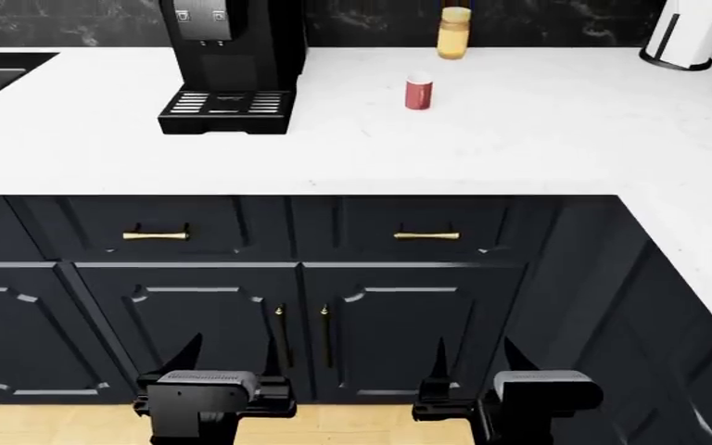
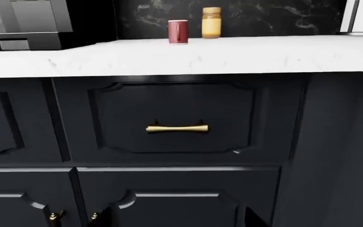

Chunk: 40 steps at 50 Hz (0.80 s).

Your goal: A wet mug is on the counter and needs to be dried. Pick it up and place it upside down in the open cabinet.

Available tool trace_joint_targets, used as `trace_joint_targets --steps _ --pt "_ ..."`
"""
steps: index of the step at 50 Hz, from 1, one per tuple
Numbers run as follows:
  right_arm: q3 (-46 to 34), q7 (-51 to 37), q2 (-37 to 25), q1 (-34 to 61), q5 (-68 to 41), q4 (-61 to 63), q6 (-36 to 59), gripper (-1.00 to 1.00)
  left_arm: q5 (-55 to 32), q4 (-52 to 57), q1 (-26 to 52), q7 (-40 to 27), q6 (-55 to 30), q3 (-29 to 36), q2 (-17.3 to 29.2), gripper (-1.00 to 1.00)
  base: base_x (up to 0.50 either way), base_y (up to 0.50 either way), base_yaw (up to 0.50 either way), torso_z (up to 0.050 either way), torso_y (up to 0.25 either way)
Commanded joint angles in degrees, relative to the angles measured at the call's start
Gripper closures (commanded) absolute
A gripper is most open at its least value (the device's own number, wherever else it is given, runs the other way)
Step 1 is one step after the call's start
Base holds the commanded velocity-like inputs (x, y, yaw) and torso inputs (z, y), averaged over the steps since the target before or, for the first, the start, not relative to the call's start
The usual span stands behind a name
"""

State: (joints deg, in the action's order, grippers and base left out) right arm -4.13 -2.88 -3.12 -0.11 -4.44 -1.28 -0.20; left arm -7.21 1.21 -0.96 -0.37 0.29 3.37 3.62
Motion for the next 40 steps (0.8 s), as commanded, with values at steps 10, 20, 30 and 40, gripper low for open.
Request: trace_joint_targets --steps 10,20,30,40 --pt "-2.2 -1.8 -1.2 0.8 -1.9 -0.7 -0.1 -1.0 -2.2 0.8 -0.5 -0.6 0.5 2.0 1.9 -1.0 0.0 0.0 0.0 0.05 0.0" --pt "-3.0 -2.5 -1.8 0.7 -2.4 -0.5 -0.3 -1.0 -3.5 1.2 -0.6 -0.8 1.0 2.4 2.5 -1.0 0.0 0.0 0.0 0.05 0.0" --pt "-2.0 -5.9 -8.6 21.4 3.6 16.6 26.8 -1.0 3.6 0.1 26.0 -10.1 -8.7 2.4 1.3 -1.0 0.0 0.0 0.0 0.005 0.0" --pt "-2.0 -0.3 -10.6 66.6 3.4 -36.6 30.7 -1.0 -5.0 -66.3 74.7 -3.3 -1.4 4.9 -3.5 -1.0 0.0 0.0 0.0 0.0 0.0"
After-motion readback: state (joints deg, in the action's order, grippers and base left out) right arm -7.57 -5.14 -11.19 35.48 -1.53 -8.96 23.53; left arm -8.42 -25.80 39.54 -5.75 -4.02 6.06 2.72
